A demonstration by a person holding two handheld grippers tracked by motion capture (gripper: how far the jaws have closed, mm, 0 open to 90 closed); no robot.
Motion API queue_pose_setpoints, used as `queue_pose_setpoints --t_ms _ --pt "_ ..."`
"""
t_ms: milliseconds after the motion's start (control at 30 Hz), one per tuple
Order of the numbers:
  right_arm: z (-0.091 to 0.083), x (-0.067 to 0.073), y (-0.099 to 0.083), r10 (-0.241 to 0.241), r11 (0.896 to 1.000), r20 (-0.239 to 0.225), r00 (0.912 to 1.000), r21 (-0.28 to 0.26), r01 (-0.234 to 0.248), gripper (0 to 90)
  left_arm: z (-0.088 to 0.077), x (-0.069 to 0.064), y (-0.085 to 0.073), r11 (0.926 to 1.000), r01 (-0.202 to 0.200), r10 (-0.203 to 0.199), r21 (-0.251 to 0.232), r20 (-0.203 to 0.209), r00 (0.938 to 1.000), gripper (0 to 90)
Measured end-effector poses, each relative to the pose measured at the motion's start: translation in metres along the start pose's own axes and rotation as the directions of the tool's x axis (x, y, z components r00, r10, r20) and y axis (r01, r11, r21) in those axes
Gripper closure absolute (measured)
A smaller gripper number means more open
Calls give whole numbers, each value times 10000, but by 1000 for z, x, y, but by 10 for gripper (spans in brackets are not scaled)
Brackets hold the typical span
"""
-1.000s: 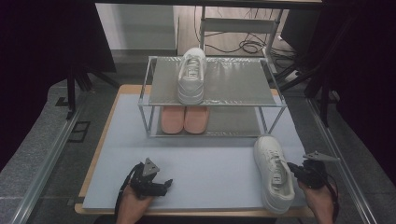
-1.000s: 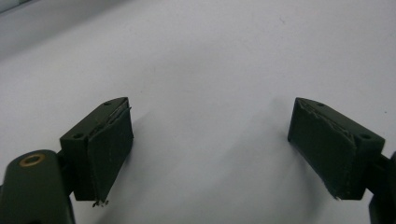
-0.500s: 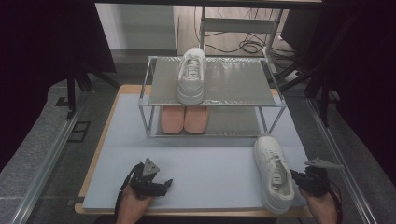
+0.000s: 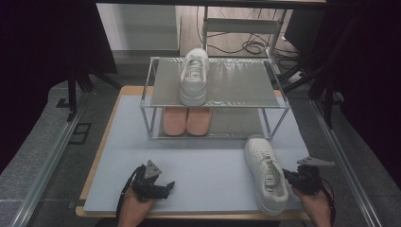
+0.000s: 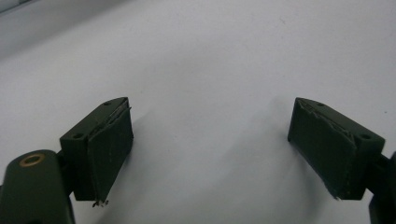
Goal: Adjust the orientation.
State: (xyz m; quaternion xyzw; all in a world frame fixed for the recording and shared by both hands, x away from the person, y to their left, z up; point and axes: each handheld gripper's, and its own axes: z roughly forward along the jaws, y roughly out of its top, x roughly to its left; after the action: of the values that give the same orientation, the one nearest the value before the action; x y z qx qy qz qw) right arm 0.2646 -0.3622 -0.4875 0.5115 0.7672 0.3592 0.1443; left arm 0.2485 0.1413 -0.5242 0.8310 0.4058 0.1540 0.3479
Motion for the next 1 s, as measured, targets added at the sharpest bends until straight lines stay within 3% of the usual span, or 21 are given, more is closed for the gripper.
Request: queue_pose_setpoints --t_ms 400,900,1000 --pt "23 31 15 -590 9981 -834 9948 129 603 900 0 0 0 10000 -2 2 2 0 10000 140" --pt "53 74 33 -1359 9897 -1801 9742 197 1417 900 0 0 0 10000 4 -4 -2 0 10000 140" --pt "61 85 39 -1577 9860 -2005 9669 225 1655 900 0 0 0 10000 1 -1 -1 0 10000 140"
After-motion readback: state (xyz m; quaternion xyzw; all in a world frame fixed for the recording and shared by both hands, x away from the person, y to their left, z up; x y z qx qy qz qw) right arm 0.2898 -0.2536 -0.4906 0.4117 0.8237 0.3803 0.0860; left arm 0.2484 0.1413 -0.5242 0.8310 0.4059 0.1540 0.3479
